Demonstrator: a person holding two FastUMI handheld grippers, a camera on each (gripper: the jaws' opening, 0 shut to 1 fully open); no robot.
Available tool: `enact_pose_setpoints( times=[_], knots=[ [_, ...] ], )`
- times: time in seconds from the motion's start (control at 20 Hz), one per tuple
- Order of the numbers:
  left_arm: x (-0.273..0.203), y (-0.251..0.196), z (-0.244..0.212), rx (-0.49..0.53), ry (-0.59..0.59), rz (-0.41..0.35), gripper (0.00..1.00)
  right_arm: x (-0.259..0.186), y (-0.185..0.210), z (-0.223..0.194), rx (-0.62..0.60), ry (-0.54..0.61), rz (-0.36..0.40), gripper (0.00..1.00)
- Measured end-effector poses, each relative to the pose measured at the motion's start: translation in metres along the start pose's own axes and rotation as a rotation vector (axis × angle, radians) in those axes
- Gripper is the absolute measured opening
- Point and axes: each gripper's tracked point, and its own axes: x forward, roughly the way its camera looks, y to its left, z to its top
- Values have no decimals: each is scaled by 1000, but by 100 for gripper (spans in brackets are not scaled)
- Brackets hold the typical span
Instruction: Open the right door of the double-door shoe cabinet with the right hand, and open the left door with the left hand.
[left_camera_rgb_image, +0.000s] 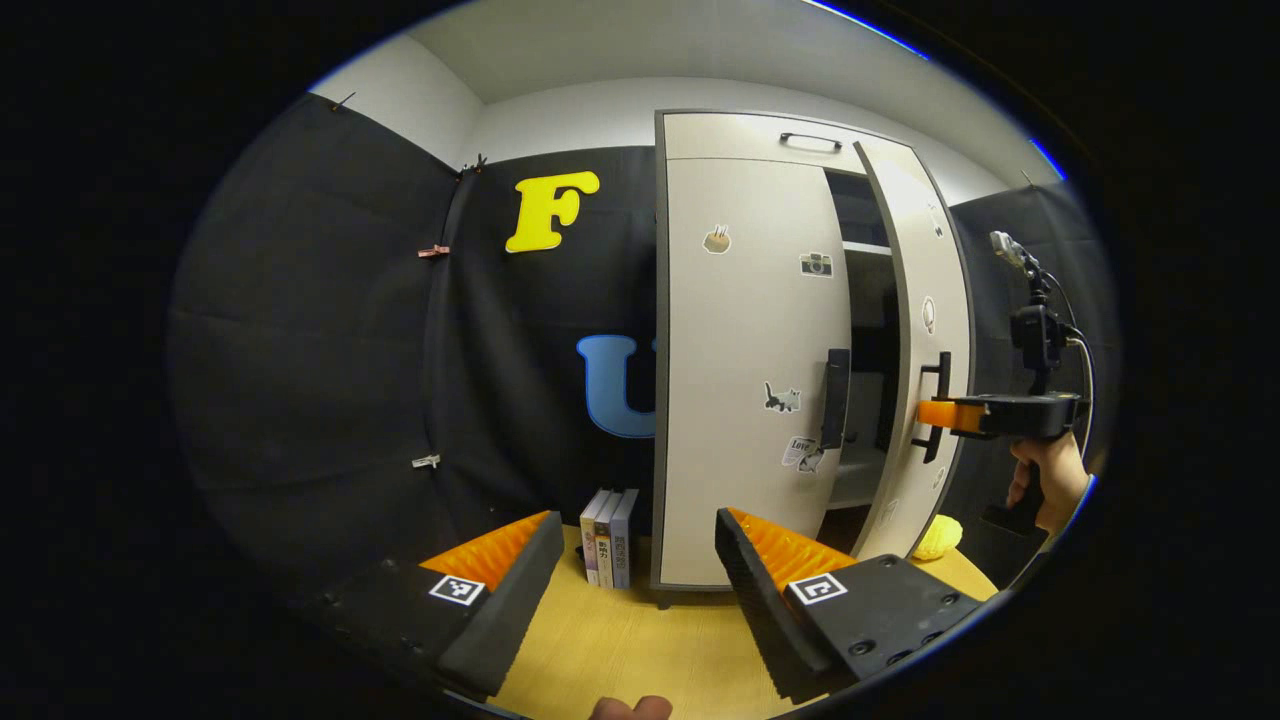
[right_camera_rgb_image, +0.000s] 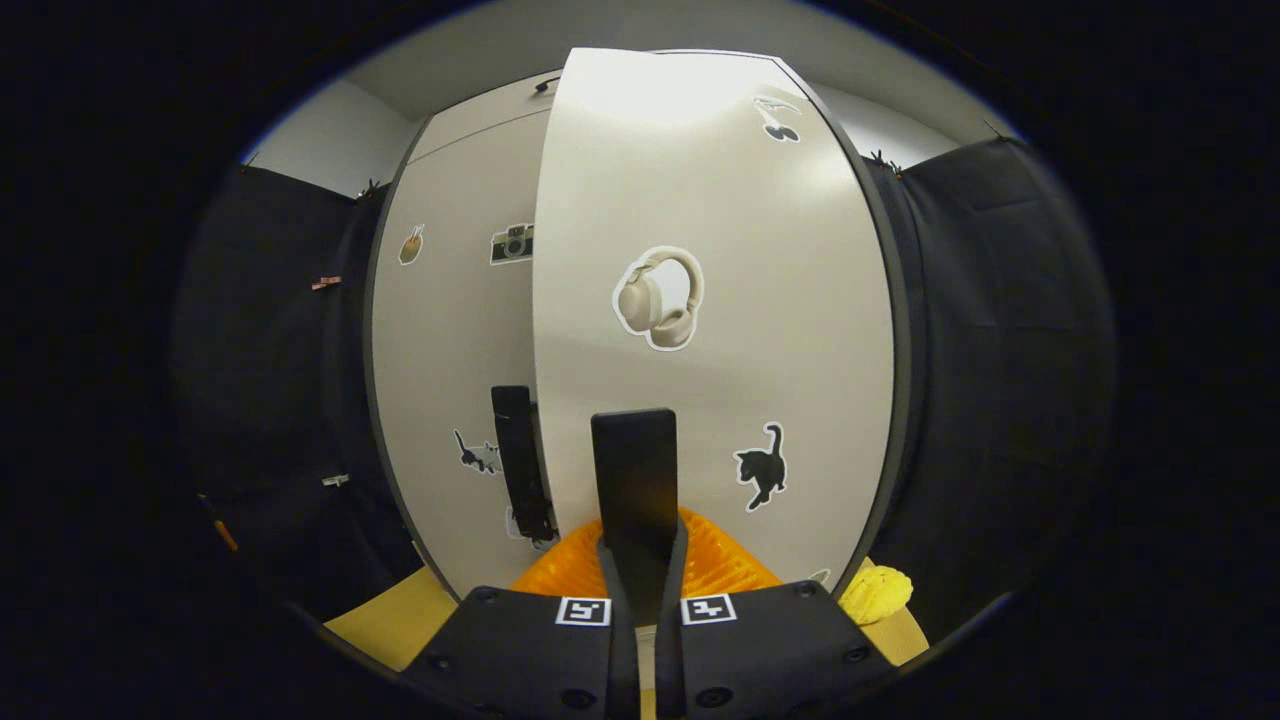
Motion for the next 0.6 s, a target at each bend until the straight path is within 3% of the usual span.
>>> enact_pose_setpoints(
  times=[0.6],
  knots=[
    [-24,-36,-2,10,4,-9,95,-25,-16,5,46,-14,30,7]
  ],
)
